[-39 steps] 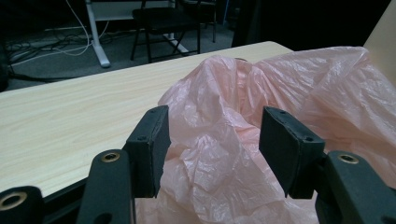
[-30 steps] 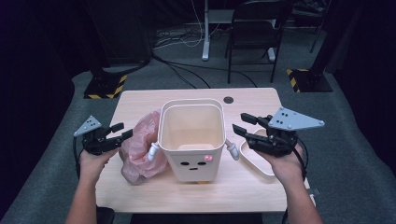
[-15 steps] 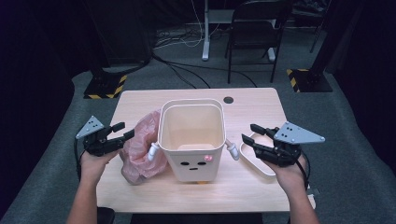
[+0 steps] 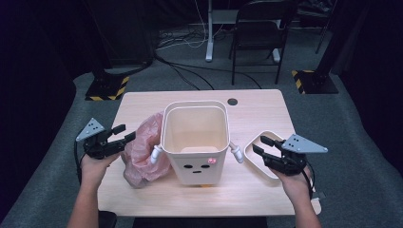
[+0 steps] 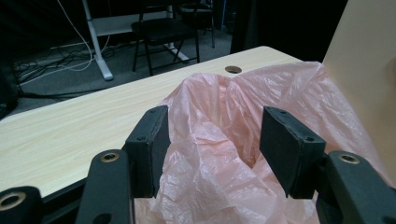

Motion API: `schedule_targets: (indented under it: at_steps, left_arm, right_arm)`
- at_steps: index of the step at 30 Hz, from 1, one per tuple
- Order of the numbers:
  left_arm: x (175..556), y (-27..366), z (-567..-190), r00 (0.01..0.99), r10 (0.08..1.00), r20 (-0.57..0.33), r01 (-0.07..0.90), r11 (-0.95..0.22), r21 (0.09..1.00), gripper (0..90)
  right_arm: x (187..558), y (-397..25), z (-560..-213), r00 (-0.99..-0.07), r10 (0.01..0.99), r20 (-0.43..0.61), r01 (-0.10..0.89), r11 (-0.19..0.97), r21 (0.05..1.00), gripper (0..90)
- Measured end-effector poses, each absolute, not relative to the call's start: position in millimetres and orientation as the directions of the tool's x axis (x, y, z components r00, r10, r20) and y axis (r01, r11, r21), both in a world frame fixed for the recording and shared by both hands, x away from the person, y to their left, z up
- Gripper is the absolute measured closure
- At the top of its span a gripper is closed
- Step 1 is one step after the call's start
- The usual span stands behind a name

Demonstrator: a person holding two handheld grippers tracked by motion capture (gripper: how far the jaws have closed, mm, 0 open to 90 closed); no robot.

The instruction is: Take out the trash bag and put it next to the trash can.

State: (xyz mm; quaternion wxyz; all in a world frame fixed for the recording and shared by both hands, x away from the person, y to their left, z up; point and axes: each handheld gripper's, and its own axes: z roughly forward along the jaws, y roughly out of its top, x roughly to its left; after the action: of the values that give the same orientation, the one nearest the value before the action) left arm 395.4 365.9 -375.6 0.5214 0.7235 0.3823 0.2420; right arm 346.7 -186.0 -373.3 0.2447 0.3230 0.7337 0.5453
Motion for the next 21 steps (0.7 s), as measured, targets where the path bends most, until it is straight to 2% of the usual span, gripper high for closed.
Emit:
schedule_targets:
  at_steps: [21]
  left_arm:
    - [393.5, 365.6, -374.5, 0.592, 0.805, -0.046, 0.289, -0.158, 0.944, 42.8]
  right_arm:
    - [353.7, -198.8, -428.9, -0.625, 0.781, 0.002, 0.278, 0.220, 0.935, 55.2]
